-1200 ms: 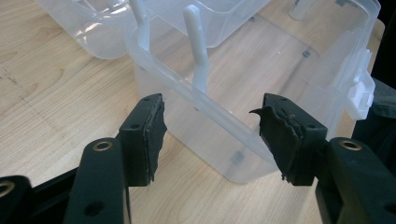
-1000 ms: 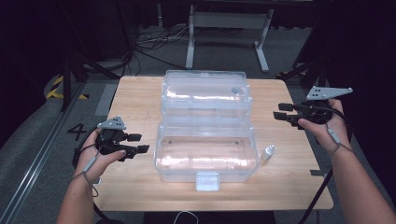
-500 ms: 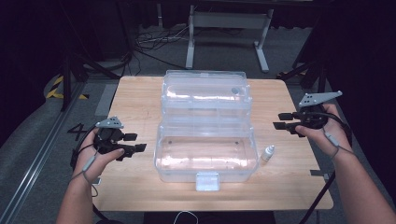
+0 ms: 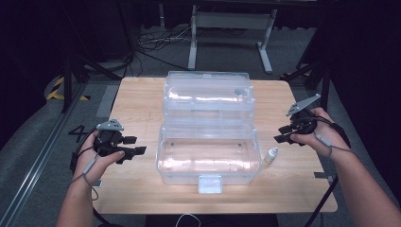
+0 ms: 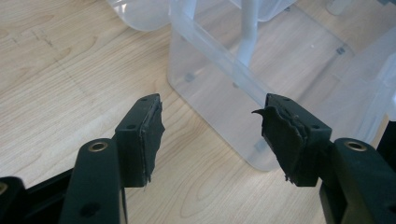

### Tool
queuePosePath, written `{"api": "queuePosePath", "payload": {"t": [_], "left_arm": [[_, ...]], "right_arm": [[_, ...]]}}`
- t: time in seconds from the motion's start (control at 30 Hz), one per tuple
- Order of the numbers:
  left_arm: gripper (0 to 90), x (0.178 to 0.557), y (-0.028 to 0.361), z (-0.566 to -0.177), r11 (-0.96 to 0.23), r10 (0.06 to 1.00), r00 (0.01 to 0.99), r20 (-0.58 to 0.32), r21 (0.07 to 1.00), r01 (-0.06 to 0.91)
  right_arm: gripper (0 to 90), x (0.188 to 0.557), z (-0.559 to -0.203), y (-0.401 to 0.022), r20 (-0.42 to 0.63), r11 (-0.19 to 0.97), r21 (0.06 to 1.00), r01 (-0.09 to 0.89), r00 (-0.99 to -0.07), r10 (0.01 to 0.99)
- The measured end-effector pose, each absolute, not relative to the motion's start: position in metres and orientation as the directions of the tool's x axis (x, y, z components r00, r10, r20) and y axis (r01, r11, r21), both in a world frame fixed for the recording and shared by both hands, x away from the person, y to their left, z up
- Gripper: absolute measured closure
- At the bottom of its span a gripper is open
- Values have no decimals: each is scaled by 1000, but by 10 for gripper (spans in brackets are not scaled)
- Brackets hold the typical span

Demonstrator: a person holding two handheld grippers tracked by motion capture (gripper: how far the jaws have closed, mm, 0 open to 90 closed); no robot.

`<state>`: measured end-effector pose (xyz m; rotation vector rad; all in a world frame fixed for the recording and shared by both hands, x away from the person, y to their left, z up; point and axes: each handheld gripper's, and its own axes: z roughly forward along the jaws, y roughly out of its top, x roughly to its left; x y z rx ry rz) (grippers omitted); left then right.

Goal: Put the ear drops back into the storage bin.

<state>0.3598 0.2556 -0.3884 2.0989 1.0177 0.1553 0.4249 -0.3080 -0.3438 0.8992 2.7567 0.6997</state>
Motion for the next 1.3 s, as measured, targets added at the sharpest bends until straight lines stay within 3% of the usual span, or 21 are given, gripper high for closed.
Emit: {"api": "queuePosePath", "payload": {"t": [0.67, 1.3], "left_arm": [[368, 350, 265, -392, -358, 727, 651, -216, 690, 629], [369, 352, 265, -393, -358, 727, 650, -221, 686, 633]], "right_arm": [[589, 435, -376, -284, 2, 820, 222, 527, -841, 540], [692, 441, -394, -277, -15, 838, 135, 529, -844, 536]]}}
